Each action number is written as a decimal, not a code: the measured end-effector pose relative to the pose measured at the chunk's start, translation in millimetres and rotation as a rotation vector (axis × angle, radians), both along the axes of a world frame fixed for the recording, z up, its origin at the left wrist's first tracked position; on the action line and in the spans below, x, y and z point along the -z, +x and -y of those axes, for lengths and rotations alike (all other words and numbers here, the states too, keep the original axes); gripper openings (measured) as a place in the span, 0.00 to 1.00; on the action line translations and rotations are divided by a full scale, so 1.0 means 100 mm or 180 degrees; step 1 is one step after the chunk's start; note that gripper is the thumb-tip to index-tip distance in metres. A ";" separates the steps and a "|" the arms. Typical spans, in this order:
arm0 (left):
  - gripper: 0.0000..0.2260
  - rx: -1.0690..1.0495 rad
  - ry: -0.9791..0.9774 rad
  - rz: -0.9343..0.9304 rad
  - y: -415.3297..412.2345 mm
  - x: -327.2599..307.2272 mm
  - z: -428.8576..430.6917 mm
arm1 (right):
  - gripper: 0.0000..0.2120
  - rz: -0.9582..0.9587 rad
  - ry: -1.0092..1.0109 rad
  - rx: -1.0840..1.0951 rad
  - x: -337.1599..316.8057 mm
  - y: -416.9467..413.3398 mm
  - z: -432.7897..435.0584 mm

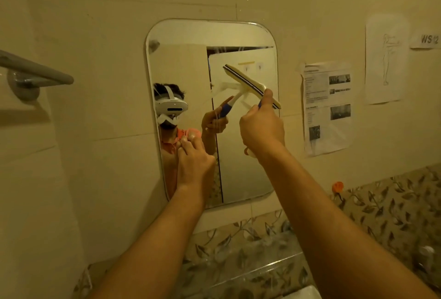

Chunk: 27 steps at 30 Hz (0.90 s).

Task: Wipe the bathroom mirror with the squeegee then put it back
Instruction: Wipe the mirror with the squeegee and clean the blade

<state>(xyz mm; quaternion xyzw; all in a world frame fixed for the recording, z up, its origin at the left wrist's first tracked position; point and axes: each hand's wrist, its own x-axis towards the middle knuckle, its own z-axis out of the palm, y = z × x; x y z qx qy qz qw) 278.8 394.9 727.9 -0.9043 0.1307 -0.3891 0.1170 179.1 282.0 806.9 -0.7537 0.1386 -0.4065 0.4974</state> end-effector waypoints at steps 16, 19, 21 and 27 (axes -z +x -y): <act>0.16 0.0129 -0.0158 0.0036 0.06 0.07 0.03 | 0.31 -0.0199 0.0020 -0.0084 0.82 -0.11 -0.46; 0.16 0.0110 -0.0163 0.0057 0.04 0.06 0.02 | 0.30 -0.0105 0.0139 -0.0158 0.83 -0.11 -0.42; 0.17 0.0102 -0.0141 0.0003 0.02 0.06 0.02 | 0.28 0.0076 0.0178 -0.0186 0.76 -0.16 -0.37; 0.16 0.0183 -0.0162 -0.0054 0.02 0.03 0.01 | 0.26 0.0750 0.0378 -0.0069 -0.03 -0.20 0.07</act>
